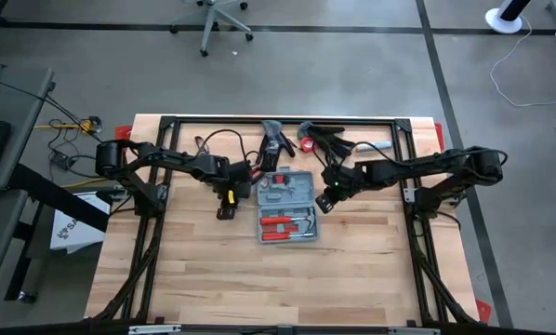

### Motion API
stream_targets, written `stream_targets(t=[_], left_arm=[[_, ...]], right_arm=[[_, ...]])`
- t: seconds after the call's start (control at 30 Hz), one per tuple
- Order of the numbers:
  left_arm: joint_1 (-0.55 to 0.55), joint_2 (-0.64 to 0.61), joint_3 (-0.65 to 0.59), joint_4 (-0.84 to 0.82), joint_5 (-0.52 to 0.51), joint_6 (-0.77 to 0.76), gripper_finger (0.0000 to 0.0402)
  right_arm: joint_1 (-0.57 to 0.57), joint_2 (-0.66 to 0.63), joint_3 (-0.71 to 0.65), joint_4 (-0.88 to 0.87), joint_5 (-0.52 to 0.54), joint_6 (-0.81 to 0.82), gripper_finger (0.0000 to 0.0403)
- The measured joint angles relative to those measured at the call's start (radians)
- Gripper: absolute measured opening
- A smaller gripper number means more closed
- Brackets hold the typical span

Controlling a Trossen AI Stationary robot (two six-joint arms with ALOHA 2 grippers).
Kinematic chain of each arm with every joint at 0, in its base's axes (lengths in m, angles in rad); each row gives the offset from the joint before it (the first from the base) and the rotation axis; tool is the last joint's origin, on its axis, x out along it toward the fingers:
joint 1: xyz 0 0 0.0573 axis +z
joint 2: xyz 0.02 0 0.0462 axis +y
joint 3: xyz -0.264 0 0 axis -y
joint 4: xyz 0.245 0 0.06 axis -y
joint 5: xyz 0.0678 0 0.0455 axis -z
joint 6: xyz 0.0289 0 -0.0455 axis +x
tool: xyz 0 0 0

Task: Prefit tool cases
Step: Put the transparent flathead screwdriver into the gray tool box

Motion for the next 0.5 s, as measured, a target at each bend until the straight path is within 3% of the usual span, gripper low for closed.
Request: stream_targets(t=[0.27,0.5], left_arm=[[0.002,-0.004,0.002,0.018,0.009,-0.192,0.0026],[0.0,-0.065,0.012,0.041,-0.029,-0.334,0.0025]], right_arm=[[0.102,-0.024,0.0,-0.012,0.066,0.05,0.0],[0.122,-0.128,0.0,-0.108,0.127,0.029,0.0]])
